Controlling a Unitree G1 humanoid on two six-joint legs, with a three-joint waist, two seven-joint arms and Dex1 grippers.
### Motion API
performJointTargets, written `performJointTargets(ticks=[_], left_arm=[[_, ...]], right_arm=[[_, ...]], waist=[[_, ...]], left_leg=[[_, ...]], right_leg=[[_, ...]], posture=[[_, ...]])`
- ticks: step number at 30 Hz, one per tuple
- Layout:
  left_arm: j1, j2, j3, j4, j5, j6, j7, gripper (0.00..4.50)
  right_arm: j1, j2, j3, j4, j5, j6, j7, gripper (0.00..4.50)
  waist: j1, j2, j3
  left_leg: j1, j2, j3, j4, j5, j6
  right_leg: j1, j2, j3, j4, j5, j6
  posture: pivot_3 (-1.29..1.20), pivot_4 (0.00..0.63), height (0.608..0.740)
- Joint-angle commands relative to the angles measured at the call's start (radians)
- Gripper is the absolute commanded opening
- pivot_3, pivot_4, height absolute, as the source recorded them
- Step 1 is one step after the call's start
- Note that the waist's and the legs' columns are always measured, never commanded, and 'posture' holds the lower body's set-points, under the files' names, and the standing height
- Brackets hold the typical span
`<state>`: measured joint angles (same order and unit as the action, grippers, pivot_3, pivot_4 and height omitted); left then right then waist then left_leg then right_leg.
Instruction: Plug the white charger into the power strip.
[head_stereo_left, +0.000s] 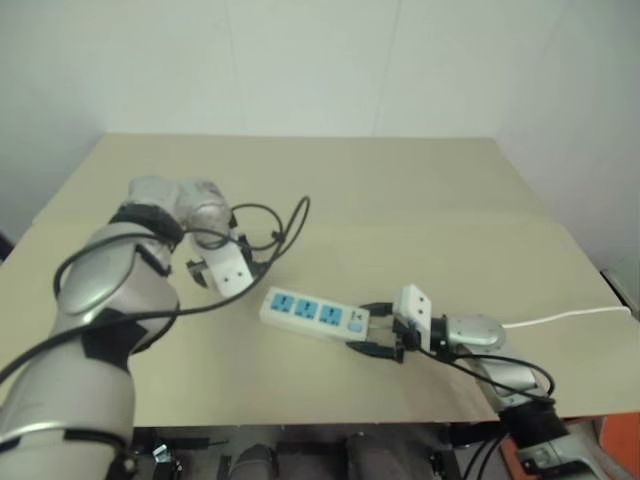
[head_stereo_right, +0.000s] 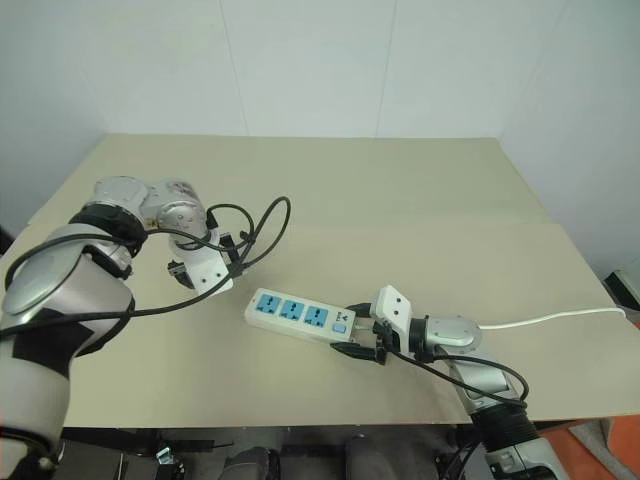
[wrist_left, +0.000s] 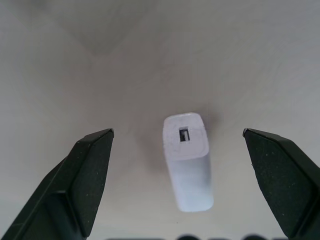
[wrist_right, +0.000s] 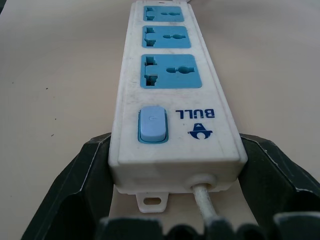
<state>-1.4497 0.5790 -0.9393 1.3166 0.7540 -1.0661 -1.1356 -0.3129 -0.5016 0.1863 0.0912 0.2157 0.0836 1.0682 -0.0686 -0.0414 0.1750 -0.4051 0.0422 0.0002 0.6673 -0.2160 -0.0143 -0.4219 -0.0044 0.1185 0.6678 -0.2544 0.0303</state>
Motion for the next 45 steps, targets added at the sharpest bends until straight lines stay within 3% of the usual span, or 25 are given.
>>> performJointTargets(ticks=[1, 12, 14, 16, 20, 26, 32, 36, 42, 45], left_arm=[[0.003, 0.0, 0.021, 0.003, 0.02, 0.008, 0.011, 4.5], [0.012, -0.012, 0.016, 0.004, 0.093, 0.05, 0.074, 4.5], [0.01, -0.014, 0.013, 0.004, 0.111, 0.061, 0.096, 4.13], [0.009, -0.016, 0.013, 0.006, 0.126, 0.068, 0.116, 4.13], [0.013, -0.026, 0.037, 0.02, 0.106, 0.067, 0.076, 3.21], [0.024, -0.034, 0.06, 0.02, 0.087, 0.064, 0.05, 1.16], [0.032, -0.03, 0.088, 0.013, 0.083, 0.065, 0.034, 1.01], [0.024, -0.035, 0.216, 0.014, -0.049, 0.088, -0.035, 1.01], [0.01, -0.002, 0.571, -0.05, -0.531, 0.193, -0.42, 1.01], [0.053, 0.041, 0.622, -0.19, -0.836, 0.407, -0.479, 1.01]], right_arm=[[0.0, -0.018, 0.004, 0.008, -0.028, 0.021, -0.015, 3.4], [0.001, -0.031, 0.002, 0.011, -0.034, 0.023, -0.019, 3.4], [0.004, -0.03, 0.004, 0.012, -0.038, 0.021, -0.021, 3.4], [0.006, -0.029, 0.006, 0.011, -0.041, 0.022, -0.023, 3.4], [0.01, -0.033, 0.006, 0.005, -0.042, 0.023, -0.021, 3.4], [0.002, -0.037, 0.008, 0.015, -0.047, 0.02, -0.021, 3.4], [-0.002, -0.032, 0.015, 0.017, -0.051, 0.016, -0.024, 3.4], [-0.003, -0.03, 0.015, 0.022, -0.048, 0.014, -0.018, 3.4], [-0.039, -0.025, 0.011, 0.053, -0.036, 0.005, 0.001, 3.4], [-0.067, -0.013, 0.01, 0.084, -0.031, -0.009, 0.005, 3.4]], waist=[[0.0, 0.0, 0.0], [0.003, 0.0, 0.0], [0.004, 0.0, 0.0], [0.004, 0.0, 0.0], [0.004, 0.0, 0.0], [0.005, 0.0, 0.0], [0.005, 0.0, 0.0], [0.006, 0.0, 0.0], [0.001, 0.0, 0.0], [-0.002, 0.0, 0.0]], left_leg=[[0.0, 0.0, 0.0, 0.0, 0.0, 0.0], [0.0, -0.001, 0.0, 0.001, 0.0, 0.0], [0.0, -0.001, 0.0, 0.001, 0.0, 0.0], [0.0, -0.001, 0.0, 0.001, 0.0, 0.0], [0.0, -0.001, 0.0, 0.001, 0.0, 0.0], [0.0, -0.001, 0.0, 0.001, 0.0, 0.0], [0.001, -0.002, 0.0, 0.001, 0.0, 0.0], [0.001, -0.002, 0.0, 0.001, 0.0, 0.0], [0.001, -0.001, 0.0, 0.002, 0.0, 0.0], [0.001, -0.001, 0.0, 0.002, 0.0, 0.0]], right_leg=[[0.0, 0.0, 0.0, 0.0, 0.0, 0.0], [0.0, -0.001, 0.0, 0.0, 0.0, 0.0], [0.0, -0.001, 0.0, 0.0, 0.0, 0.0], [0.001, -0.001, 0.0, 0.0, 0.0, 0.0], [0.001, -0.001, 0.0, 0.001, 0.0, 0.0], [0.001, -0.001, 0.0, 0.001, 0.0, 0.0], [0.001, -0.001, 0.0, 0.001, 0.0, 0.0], [0.001, -0.001, 0.0, 0.002, 0.0, 0.0], [0.0, -0.001, 0.0, 0.003, 0.0, 0.0], [0.0, -0.001, 0.0, 0.005, 0.0, 0.0]], posture=[[0.0, 0.15, 0.74], [0.0, 0.15, 0.74], [0.0, 0.15, 0.74], [0.0, 0.15, 0.74], [0.0, 0.15, 0.74], [0.0, 0.15, 0.74], [0.0, 0.15, 0.74], [0.0, 0.15, 0.74], [0.0, 0.15, 0.74], [0.0, 0.15, 0.74]])
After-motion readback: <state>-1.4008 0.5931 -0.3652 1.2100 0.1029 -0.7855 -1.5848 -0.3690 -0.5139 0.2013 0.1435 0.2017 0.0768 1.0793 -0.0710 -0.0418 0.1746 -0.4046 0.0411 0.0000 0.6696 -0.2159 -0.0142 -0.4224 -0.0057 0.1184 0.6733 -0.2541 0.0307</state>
